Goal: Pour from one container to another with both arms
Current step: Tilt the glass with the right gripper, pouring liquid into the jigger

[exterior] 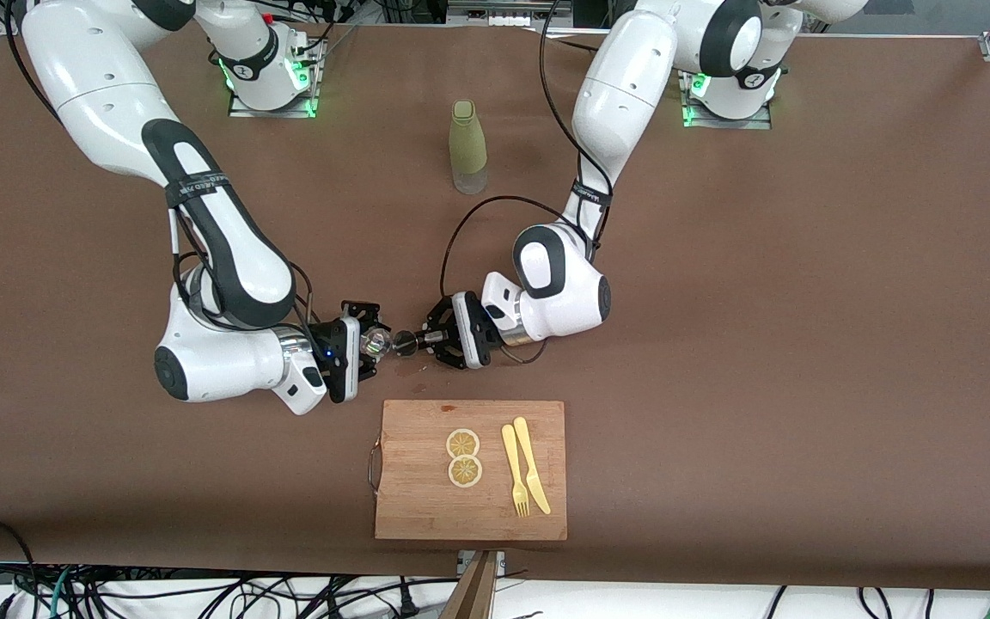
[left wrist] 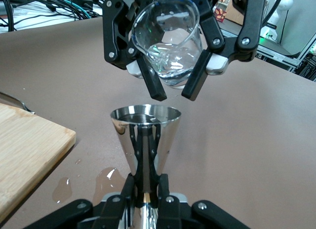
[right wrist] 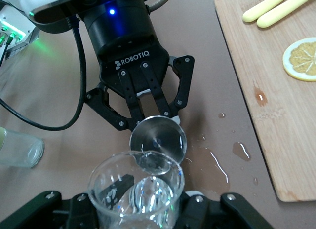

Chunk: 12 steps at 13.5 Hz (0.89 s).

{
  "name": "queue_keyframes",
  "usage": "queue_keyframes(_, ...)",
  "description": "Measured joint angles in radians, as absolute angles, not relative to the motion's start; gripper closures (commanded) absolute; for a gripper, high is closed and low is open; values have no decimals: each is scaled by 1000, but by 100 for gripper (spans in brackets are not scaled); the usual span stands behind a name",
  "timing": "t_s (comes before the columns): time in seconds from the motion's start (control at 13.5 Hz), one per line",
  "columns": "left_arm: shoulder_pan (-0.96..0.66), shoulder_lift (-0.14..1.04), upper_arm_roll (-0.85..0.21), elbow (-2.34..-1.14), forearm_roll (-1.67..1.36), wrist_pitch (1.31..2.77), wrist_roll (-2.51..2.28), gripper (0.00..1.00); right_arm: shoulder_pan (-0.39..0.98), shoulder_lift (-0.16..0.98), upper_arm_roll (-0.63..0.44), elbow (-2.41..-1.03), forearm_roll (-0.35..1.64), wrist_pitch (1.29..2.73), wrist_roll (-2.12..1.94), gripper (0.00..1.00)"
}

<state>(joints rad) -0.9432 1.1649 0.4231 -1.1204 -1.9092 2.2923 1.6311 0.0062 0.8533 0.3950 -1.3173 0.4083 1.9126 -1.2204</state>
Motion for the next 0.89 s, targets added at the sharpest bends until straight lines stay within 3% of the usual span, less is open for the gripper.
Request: queue_keyframes(0.89, -943, 1166, 423, -1120, -1909, 2292, 1631, 100, 8, 853, 430, -1317, 292, 1913, -1155, 71)
